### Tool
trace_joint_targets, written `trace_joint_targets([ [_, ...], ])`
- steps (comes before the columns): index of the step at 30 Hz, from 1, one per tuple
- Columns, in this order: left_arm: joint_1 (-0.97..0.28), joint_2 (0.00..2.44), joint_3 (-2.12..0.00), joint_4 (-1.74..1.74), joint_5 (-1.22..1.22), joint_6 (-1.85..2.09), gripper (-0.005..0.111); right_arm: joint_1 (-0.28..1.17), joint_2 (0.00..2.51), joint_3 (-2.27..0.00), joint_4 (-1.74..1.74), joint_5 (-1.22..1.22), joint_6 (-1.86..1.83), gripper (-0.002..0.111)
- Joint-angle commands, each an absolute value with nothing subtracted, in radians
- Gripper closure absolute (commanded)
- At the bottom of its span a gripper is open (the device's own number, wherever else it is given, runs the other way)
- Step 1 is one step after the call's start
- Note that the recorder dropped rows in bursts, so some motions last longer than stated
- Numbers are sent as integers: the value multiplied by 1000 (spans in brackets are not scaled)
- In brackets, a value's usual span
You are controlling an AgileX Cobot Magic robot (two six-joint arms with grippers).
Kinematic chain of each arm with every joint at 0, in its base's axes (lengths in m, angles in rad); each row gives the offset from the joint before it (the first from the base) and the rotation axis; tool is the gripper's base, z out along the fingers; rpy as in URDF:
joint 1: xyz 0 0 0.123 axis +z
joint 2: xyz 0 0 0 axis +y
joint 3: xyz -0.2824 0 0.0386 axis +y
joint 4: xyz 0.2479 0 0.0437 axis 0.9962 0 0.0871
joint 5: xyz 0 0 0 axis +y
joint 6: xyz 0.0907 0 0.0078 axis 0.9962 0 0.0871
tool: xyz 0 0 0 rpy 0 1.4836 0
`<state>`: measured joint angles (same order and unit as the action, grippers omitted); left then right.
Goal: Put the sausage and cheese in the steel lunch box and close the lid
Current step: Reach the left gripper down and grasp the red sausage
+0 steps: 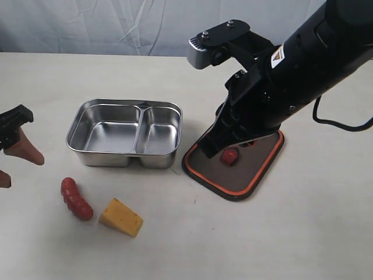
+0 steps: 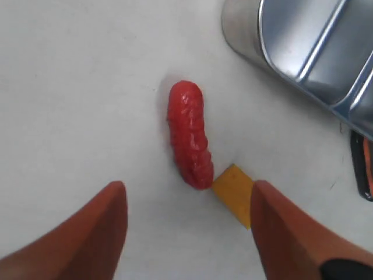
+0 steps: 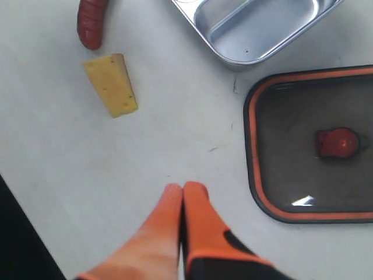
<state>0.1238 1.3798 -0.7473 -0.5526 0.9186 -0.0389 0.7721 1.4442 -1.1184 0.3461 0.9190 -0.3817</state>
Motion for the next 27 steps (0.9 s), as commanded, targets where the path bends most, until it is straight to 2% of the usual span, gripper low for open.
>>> trace_joint_targets([
  [1,93,1409,-735,-592,862,-19,47,768,1433,-1122,341,926,-383,109],
  [13,-113,1528,-735,-409,779,-231,50,768,1433,-1122,341,949,-383,109],
  [27,-150,1584,-735,-413,688,-315,51,768,1433,-1122,347,967,-383,109],
])
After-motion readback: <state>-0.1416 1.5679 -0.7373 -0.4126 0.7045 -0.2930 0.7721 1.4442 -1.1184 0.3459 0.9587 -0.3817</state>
